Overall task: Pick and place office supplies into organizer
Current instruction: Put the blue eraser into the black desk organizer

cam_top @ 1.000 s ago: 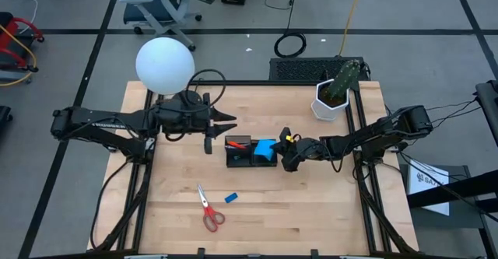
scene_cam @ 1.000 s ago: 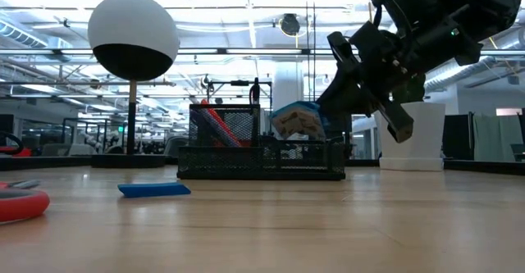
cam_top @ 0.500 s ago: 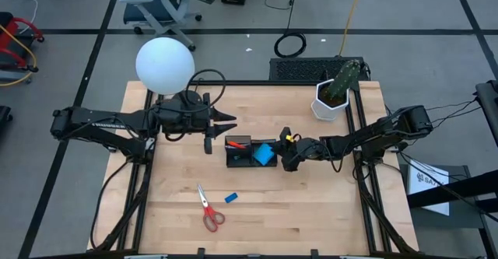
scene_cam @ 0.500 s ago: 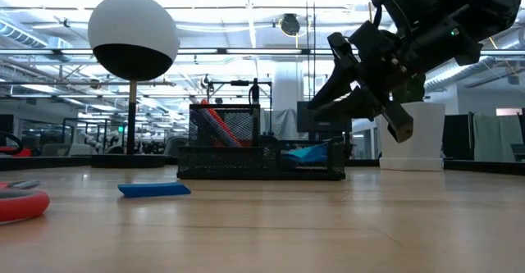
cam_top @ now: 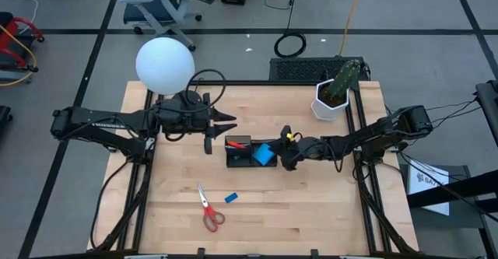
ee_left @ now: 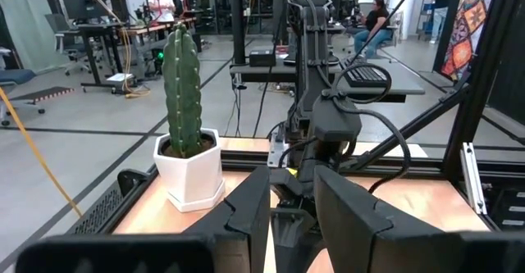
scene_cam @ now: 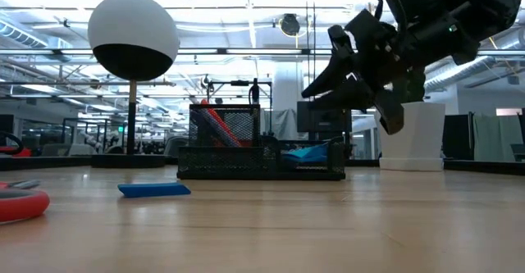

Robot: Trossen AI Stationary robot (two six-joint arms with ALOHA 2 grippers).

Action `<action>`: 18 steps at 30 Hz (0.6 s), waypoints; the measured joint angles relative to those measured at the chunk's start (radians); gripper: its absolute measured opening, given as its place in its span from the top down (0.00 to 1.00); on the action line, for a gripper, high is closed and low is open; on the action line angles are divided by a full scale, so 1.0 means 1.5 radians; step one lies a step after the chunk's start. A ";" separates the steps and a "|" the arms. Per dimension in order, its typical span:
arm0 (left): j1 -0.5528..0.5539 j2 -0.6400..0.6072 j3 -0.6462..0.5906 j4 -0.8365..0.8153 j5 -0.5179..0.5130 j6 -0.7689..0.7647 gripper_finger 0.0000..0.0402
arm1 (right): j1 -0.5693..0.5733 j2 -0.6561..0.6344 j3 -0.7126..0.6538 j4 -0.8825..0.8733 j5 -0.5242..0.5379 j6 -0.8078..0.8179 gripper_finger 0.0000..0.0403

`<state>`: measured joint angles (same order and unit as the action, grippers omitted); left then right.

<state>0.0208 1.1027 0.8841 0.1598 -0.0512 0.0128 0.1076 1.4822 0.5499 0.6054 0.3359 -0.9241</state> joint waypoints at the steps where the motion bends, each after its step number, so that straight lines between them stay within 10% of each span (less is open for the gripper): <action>1: 0.000 0.000 0.000 -0.001 0.000 0.000 0.74 | 0.002 0.000 0.000 0.008 0.000 0.002 0.75; 18: -0.003 0.000 0.000 -0.052 0.107 0.012 0.74 | 0.012 0.000 0.000 0.090 0.038 0.087 0.77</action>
<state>0.0161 1.1030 0.8841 0.0816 0.1099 0.0313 0.1256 1.4818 0.5499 0.7408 0.3928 -0.7930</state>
